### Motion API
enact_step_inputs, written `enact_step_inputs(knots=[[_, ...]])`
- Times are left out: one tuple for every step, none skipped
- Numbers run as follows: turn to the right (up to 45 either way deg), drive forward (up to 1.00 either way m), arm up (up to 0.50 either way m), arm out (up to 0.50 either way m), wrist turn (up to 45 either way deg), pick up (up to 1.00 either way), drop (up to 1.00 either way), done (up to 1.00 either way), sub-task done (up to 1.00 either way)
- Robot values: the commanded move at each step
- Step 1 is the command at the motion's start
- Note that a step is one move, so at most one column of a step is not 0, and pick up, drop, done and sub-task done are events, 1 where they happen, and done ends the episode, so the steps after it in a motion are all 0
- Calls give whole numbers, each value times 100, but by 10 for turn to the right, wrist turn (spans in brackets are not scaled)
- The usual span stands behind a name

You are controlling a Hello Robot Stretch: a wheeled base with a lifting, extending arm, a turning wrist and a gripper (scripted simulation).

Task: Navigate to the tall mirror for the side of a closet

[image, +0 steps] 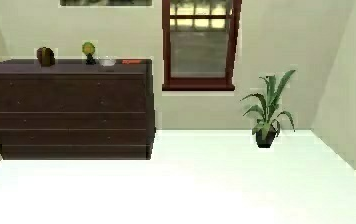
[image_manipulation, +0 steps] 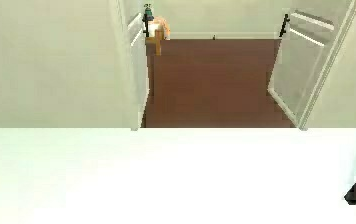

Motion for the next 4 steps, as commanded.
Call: enact_step_inputs(knots=[[450,0,0,0,0,0,0,0,0],[450,0,0,0,0,0,0,0,0],[90,0,0,0,0,0,0,0,0],[0,100,0,0,0,0,0,0,0]])
